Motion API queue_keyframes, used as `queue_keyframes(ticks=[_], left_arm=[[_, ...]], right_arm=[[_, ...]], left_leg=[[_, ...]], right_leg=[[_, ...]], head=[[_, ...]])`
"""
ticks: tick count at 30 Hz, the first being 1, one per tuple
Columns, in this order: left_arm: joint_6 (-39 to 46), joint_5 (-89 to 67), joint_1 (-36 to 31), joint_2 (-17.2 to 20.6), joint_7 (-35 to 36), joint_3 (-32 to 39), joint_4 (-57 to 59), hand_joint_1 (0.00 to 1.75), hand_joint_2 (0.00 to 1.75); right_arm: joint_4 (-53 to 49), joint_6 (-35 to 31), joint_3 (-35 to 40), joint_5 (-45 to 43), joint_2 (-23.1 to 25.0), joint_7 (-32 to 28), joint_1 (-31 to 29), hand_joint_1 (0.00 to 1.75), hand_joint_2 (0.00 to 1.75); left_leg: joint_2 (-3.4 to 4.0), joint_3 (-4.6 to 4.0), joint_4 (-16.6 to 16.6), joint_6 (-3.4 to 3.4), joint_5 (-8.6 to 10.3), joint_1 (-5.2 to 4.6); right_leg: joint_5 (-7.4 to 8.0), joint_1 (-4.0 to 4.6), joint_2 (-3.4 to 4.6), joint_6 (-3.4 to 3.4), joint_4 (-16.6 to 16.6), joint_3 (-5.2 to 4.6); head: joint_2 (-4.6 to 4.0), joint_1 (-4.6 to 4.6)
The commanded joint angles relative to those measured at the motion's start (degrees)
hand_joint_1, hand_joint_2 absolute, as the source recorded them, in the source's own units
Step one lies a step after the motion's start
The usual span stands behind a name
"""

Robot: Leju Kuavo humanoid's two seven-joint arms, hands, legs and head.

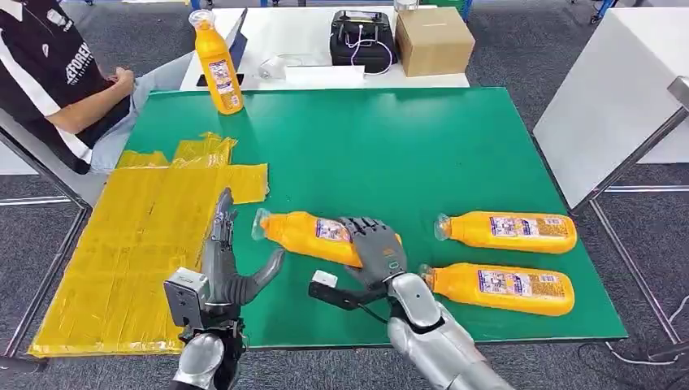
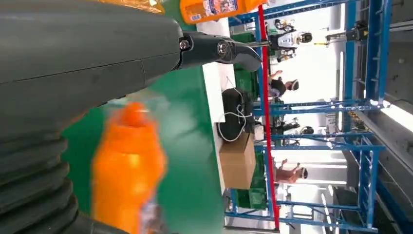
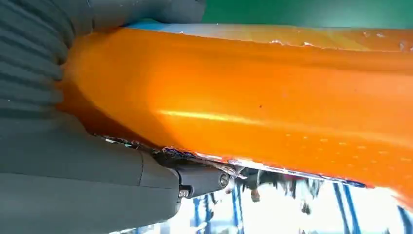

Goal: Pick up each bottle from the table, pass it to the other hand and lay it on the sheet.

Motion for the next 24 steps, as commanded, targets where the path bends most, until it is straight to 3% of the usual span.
queue_keyframes(ticks=[1,3,6,8,9,19,22,24], left_arm=[[-2.37,-1.37,-0.15,0.8,1.76,-1.57,-0.13,0.0,1.75],[-3.46,-2.3,0.01,1.6,2.64,-2.83,-0.27,0.0,1.75],[-5.0,-3.71,-0.01,2.71,4.19,-4.62,0.7,0.0,1.75],[-5.16,-3.78,0.05,2.73,4.19,-4.92,0.77,0.0,1.75],[-5.28,-3.99,0.09,2.83,4.1,-5.51,0.61,0.0,1.75],[-5.25,-3.97,0.04,2.79,4.09,-5.91,0.34,0.0,1.75],[-6.84,-2.93,-0.63,3.25,4.43,-6.43,1.12,0.0,1.75],[-8.93,-1.74,-0.66,3.52,4.1,-7.44,1.17,0.0,1.75]], right_arm=[[-17.81,-6.29,-13.57,-8.46,3.55,-9.11,10.65,1.75,1.75],[-20.38,-7.88,-15.49,-12.85,4.36,-12.7,12.73,1.75,1.75],[-23.82,-3.28,-18.59,-25.24,4.99,-18.58,15.63,1.75,1.75],[-23.97,-3.18,-19.3,-26.2,5.22,-19.49,15.99,1.75,1.75],[-24.16,-0.42,-20.35,-30.77,5.82,-21.62,16.52,1.75,1.75],[-23.36,0.47,-20.7,-31.56,6.43,-22.36,16.69,1.75,1.75],[-21.53,12.52,-19.23,-38.97,6.62,-24.04,16.53,1.75,1.75],[-19.0,15.81,-17.44,-39.76,7.09,-25.43,16.66,1.75,1.75]], left_leg=[[-0.03,0.14,-0.01,-0.02,-0.1,0.0],[0.02,0.18,-0.01,-0.02,-0.14,0.02],[-0.13,0.18,-0.05,-0.03,-0.12,0.01],[-0.11,0.05,-0.04,-0.02,-0.07,-0.02],[-0.07,0.17,-0.05,-0.03,-0.14,0.01],[0.06,0.17,-0.06,-0.03,-0.14,-0.02],[0.1,0.2,-0.06,-0.03,-0.16,0.0],[0.11,0.26,-0.07,-0.04,-0.17,0.01]], right_leg=[[-0.13,0.03,-0.1,-0.01,-0.04,0.2],[-0.14,0.05,-0.07,-0.02,-0.07,0.25],[-0.17,0.02,-0.23,-0.03,-0.08,0.28],[-0.11,-0.03,-0.15,0.0,-0.05,0.13],[-0.16,0.01,-0.14,-0.02,-0.1,0.28],[-0.11,-0.01,-0.02,-0.01,-0.09,0.21],[-0.1,0.03,0.01,-0.02,-0.11,0.24],[-0.11,0.05,0.01,-0.02,-0.14,0.31]], head=[[0.0,0.0],[0.0,0.0],[0.0,-0.02],[0.0,0.0],[0.0,0.0],[0.0,0.0],[0.0,0.0],[0.0,0.0]])
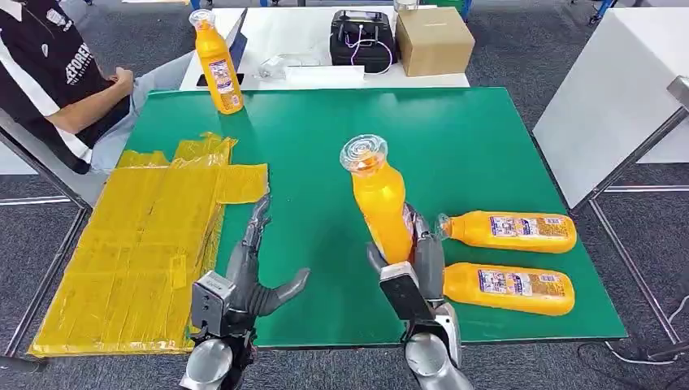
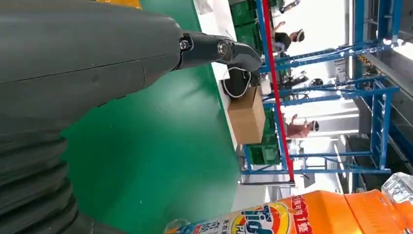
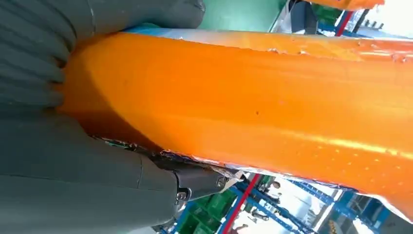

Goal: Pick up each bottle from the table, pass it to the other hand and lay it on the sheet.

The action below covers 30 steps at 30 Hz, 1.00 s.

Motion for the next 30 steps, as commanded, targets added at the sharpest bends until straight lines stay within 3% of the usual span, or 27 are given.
queue_keyframes(ticks=[1,15,30], left_arm=[[-3.75,2.12,-1.34,2.66,0.16,-3.56,2.02,0.0,1.75],[-6.9,4.29,-3.08,3.47,1.31,-6.54,2.42,0.0,1.75],[-10.18,7.04,-10.43,2.66,3.73,-5.3,14.68,0.0,1.75]], right_arm=[[5.55,14.53,1.73,-6.99,0.94,-3.05,-0.52,1.75,1.75],[14.9,14.8,9.65,-0.02,2.65,-2.38,-3.77,1.75,1.75],[21.23,7.64,21.94,11.78,4.55,-3.82,-5.71,1.75,1.75]], left_leg=[[0.11,0.3,-0.08,-0.04,-0.11,0.03],[0.24,0.35,-0.08,-0.05,-0.13,0.05],[0.08,0.36,-0.11,-0.06,-0.08,0.07]], right_leg=[[-0.08,0.05,0.03,-0.03,-0.13,0.32],[-0.06,0.08,0.15,-0.05,-0.15,0.36],[-0.07,0.09,-0.01,-0.05,-0.18,0.41]], head=[[0.0,-0.02],[0.0,0.0],[0.0,0.0]])
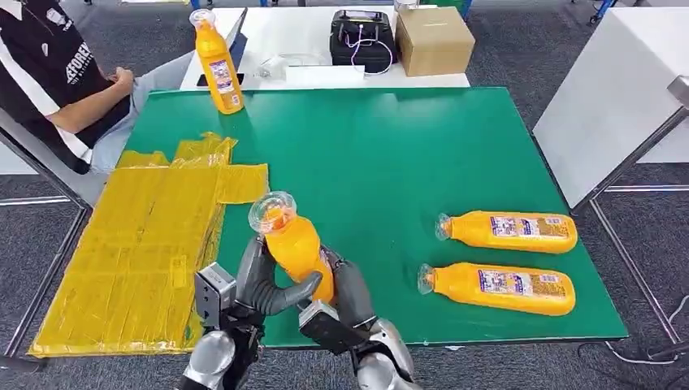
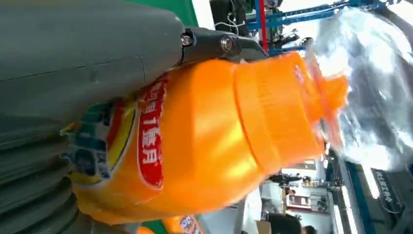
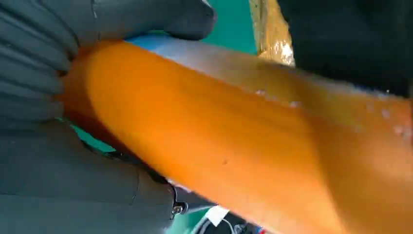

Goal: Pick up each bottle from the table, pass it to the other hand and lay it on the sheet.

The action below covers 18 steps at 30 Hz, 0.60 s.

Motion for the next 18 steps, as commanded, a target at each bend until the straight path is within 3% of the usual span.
queue_keyframes(ticks=[1,9,11,18], left_arm=[[-1.86,0.42,-7.45,1.22,1.51,-1.09,13.87,0.0,1.75],[-2.24,1.25,-8.13,0.76,1.3,-0.01,15.41,0.0,1.75],[-1.88,0.98,-8.04,0.75,1.13,0.23,15.19,1.69,1.75],[-1.27,0.77,-7.42,0.5,0.83,0.83,14.56,1.75,1.75]], right_arm=[[7.63,-2.1,10.72,4.25,-0.42,-1.15,-3.88,1.75,1.75],[9.38,-3.62,11.89,4.45,-0.24,-1.11,-4.71,1.75,1.75],[9.21,-4.09,11.89,4.16,-0.29,-1.1,-4.71,1.75,1.75],[8.83,-3.95,11.86,3.77,-0.51,-0.68,-4.73,1.75,1.75]], left_leg=[[0.05,0.29,-0.08,-0.03,-0.06,0.03],[0.09,0.29,-0.06,-0.04,-0.09,0.05],[0.1,0.24,-0.06,-0.03,-0.08,0.03],[0.06,0.18,-0.03,-0.02,-0.06,0.01]], right_leg=[[-0.05,0.05,-0.01,-0.03,-0.12,0.32],[-0.07,0.05,0.01,-0.05,-0.11,0.31],[-0.06,0.04,0.02,-0.04,-0.1,0.25],[-0.05,0.02,-0.01,-0.03,-0.06,0.17]], head=[[0.0,0.02],[0.0,0.0],[0.0,0.0],[0.0,0.0]])
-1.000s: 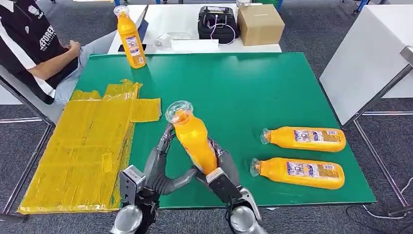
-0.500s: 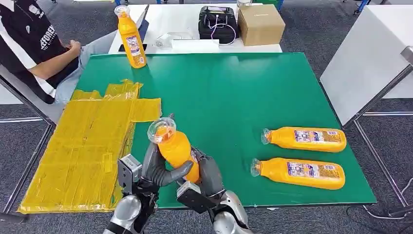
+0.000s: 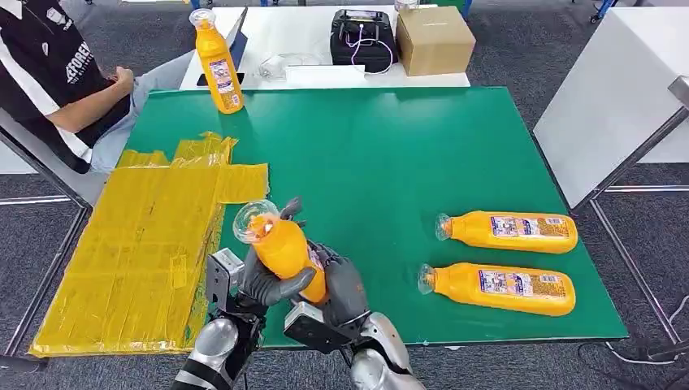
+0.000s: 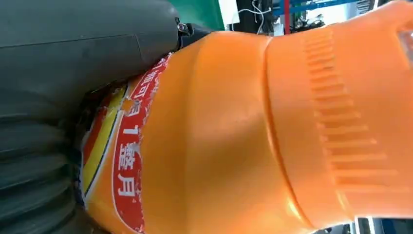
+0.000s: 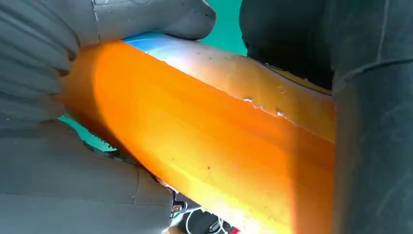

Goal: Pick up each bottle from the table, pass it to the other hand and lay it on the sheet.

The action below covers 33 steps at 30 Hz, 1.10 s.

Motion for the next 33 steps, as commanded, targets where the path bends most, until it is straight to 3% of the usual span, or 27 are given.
queue_keyframes(ticks=[1,20,21,22,23,32,33], left_arm=[[0.62,-0.81,-3.2,-0.08,0.58,-0.66,5.35,1.75,1.75],[1.74,0.66,-2.01,-0.79,-0.42,1.07,2.81,1.75,1.75],[1.86,0.92,-1.91,-0.79,-0.45,1.25,2.56,1.75,1.75],[1.94,1.08,-1.84,-0.77,-0.46,1.37,2.41,1.75,1.75],[2.14,1.48,-1.65,-0.81,-0.52,1.75,1.98,1.75,1.75],[3.7,5.53,-1.33,-0.89,-0.24,5.25,-0.56,1.75,1.75],[4.03,5.97,-1.34,-0.77,-0.1,5.82,-0.8,1.75,1.75]], right_arm=[[3.5,0.44,7.58,0.79,-0.75,-0.84,-1.51,1.75,1.75],[4.74,0.07,7.22,0.59,-0.63,-0.45,-1.87,1.75,1.75],[4.72,-0.13,7.18,0.64,-0.63,-0.45,-1.82,1.62,1.75],[4.6,-0.42,7.02,0.6,-0.58,-0.5,-1.69,0.09,1.75],[4.35,-0.84,6.86,0.57,-0.62,-0.57,-1.47,0.0,1.75],[-0.99,-1.49,5.73,0.91,-2.19,-0.25,1.54,0.0,1.75],[-1.36,-1.73,5.65,1.0,-2.46,-0.24,1.68,0.0,1.75]], left_leg=[[0.07,0.26,-0.04,-0.03,-0.1,0.05],[0.05,0.19,-0.03,-0.03,-0.08,0.03],[0.08,0.31,-0.03,-0.04,-0.14,0.06],[0.07,0.25,-0.03,-0.04,-0.12,0.05],[0.04,0.19,-0.02,-0.03,-0.09,0.03],[0.05,0.41,-0.04,-0.05,-0.19,0.1],[-0.02,0.12,-0.02,-0.02,-0.06,0.04]], right_leg=[[-0.08,0.07,-0.01,-0.03,-0.1,0.3],[-0.07,0.04,-0.01,-0.03,-0.07,0.21],[-0.12,0.08,-0.02,-0.04,-0.11,0.36],[-0.09,0.07,-0.01,-0.04,-0.1,0.29],[-0.08,0.05,-0.02,-0.03,-0.06,0.23],[-0.17,0.13,-0.08,-0.05,-0.16,0.5],[-0.07,0.05,-0.08,-0.02,-0.06,0.17]], head=[[0.0,0.0],[0.0,0.0],[0.0,0.0],[0.0,0.0],[0.0,0.0],[0.0,0.0],[0.0,0.0]])
